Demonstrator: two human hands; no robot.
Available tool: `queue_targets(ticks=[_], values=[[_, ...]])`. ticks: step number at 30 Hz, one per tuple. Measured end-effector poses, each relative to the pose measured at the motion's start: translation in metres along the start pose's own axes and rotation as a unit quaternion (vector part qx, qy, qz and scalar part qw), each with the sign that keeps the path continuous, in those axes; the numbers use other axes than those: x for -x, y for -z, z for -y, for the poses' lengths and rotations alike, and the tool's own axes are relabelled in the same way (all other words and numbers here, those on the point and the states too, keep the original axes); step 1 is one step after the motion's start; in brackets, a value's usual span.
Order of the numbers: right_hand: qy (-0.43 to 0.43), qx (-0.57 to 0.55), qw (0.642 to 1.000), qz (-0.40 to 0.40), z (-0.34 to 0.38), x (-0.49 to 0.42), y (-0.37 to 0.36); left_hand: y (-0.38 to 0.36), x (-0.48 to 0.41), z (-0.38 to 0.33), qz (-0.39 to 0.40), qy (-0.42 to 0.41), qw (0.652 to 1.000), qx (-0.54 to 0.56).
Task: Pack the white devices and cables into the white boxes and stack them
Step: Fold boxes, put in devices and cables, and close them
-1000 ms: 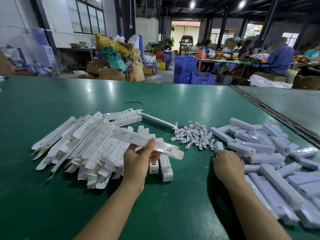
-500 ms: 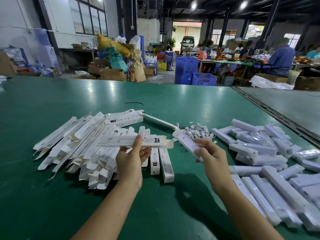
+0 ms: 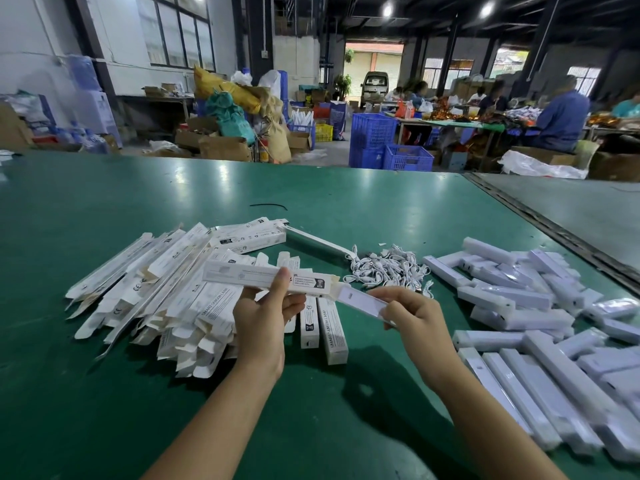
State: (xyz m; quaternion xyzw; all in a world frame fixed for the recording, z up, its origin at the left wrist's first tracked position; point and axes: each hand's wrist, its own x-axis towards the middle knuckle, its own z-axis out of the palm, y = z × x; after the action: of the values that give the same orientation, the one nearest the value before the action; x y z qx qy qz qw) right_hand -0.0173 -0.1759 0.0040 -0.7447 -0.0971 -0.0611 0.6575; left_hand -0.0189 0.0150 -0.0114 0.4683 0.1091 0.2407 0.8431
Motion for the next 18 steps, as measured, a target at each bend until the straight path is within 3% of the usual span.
queue_targets(ticks=[6,14,18], values=[[-0.027,-0.066,0.997,0.022,-0.007,-0.005,0.004,0.0,0.002,0.003,0.03,-0.04,0.997,-0.066],[-0.064,-0.194,0.978,0.036,-0.011,-0.007,0.005,-0.001,0.005,0.0,0.047,-0.025,0.997,-0.053],[-0.08,-0.233,0.969,-0.028,-0.012,-0.009,0.002,-0.003,0.007,-0.002,0.063,0.004,0.998,-0.019]])
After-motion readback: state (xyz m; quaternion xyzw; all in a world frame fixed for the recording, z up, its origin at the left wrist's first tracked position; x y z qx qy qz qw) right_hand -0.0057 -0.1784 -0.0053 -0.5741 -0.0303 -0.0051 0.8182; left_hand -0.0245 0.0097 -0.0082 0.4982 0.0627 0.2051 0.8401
